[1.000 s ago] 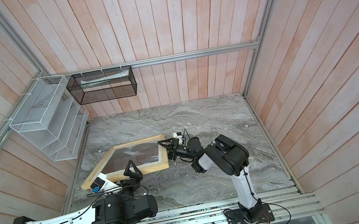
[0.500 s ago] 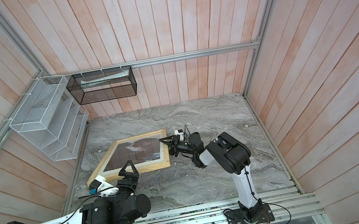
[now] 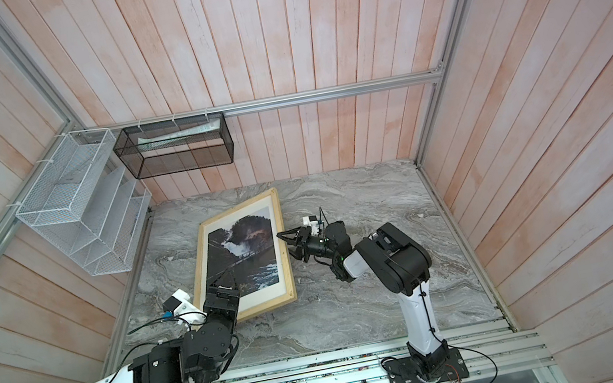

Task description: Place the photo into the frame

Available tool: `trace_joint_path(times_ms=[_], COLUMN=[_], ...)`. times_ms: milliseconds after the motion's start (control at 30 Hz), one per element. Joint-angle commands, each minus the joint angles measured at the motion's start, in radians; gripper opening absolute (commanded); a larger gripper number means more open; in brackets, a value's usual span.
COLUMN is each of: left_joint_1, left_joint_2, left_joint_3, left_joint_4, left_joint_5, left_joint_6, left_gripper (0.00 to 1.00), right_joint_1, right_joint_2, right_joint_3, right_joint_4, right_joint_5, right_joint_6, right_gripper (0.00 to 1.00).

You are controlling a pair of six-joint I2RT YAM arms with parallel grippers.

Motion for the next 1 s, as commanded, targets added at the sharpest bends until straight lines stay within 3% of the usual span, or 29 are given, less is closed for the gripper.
trace_joint_path(times_ms=[0,167,300,467,633,767,867,967], left_joint_1=[0.02,0.096,0.263,0.494,0.623,0.74,0.798,0.812], left_joint_2=[0.006,-0.002,0.031,0.191,0.328,0.394,0.433,0.464], left_joint_3=[0.046,0.042,0.049,0.181,0.243,0.236,0.256,0.305], left_joint_4=[0.032,0.065,0.236,0.179,0.236,0.354,0.379,0.317], left_joint_5=[0.04,0.135,0.423,0.807,1.087,1.344,1.478,1.504], left_joint_6=[0.112,0.194,0.473,0.625,0.783,0.832,0.882,0.982], left_gripper=[1.0,1.0,1.0,1.0,1.0,1.0,1.0,1.0], right_joint_1=[-0.031,-0.081,-0.098,-0.106,-0.126,-0.149,-0.162,-0.167], right_joint_2=[-0.009,-0.01,0.009,0.007,-0.015,-0.015,-0.011,0.001], right_joint_3=[0.008,-0.003,0.034,0.068,0.083,0.094,0.106,0.124], right_joint_4=[0.063,-0.005,-0.084,-0.235,-0.389,-0.445,-0.477,-0.513], right_joint_5=[-0.06,-0.154,-0.234,-0.274,-0.266,-0.27,-0.273,-0.281], right_joint_6=[-0.048,-0.126,-0.205,-0.364,-0.507,-0.564,-0.596,-0.63], right_gripper=[0.44,0.43,0.43,0.45,0.47,0.44,0.39,0.36])
